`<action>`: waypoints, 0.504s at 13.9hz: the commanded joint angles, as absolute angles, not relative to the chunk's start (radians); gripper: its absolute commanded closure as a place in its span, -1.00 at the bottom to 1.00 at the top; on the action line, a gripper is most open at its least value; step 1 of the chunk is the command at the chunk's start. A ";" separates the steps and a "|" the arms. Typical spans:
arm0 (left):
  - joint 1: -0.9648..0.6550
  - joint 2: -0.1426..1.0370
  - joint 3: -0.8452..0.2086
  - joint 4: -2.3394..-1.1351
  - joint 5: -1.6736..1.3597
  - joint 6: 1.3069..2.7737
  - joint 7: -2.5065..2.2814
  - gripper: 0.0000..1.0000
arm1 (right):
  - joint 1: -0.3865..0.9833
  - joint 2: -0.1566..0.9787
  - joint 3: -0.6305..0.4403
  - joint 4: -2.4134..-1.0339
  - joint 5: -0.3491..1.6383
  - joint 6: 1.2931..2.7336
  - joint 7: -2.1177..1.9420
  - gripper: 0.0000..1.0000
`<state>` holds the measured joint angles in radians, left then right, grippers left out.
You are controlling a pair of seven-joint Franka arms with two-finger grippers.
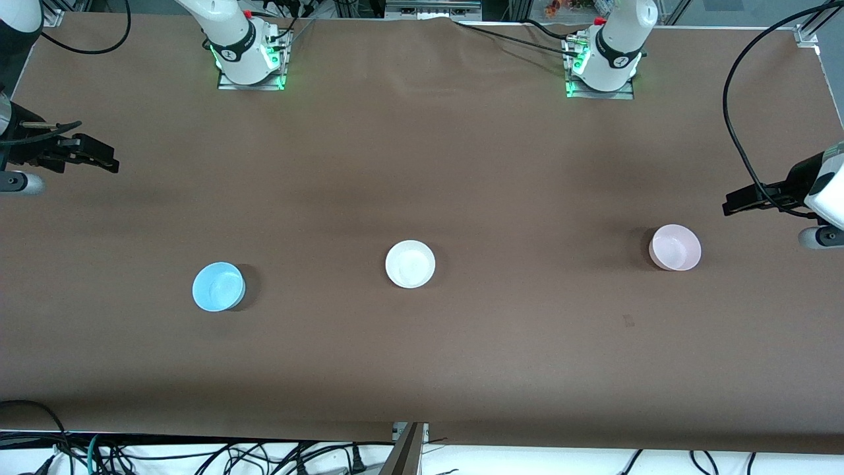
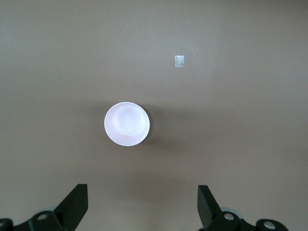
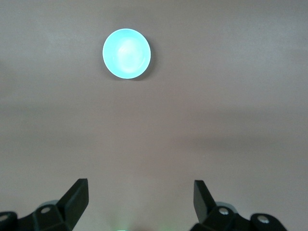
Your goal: Stack pink and blue bowls on white bowl
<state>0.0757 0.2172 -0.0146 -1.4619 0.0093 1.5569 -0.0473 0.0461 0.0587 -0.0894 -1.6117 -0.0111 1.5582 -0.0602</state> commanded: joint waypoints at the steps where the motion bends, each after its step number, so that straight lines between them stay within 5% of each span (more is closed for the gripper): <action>1: 0.077 0.229 -0.015 -1.434 0.021 1.542 -0.025 -1.00 | 0.041 0.041 -0.084 -1.617 -0.011 1.548 -0.072 -0.93; 7: 0.081 0.226 -0.015 -1.436 0.021 1.543 -0.023 -1.00 | 0.041 0.041 -0.084 -1.617 -0.011 1.546 -0.072 -0.93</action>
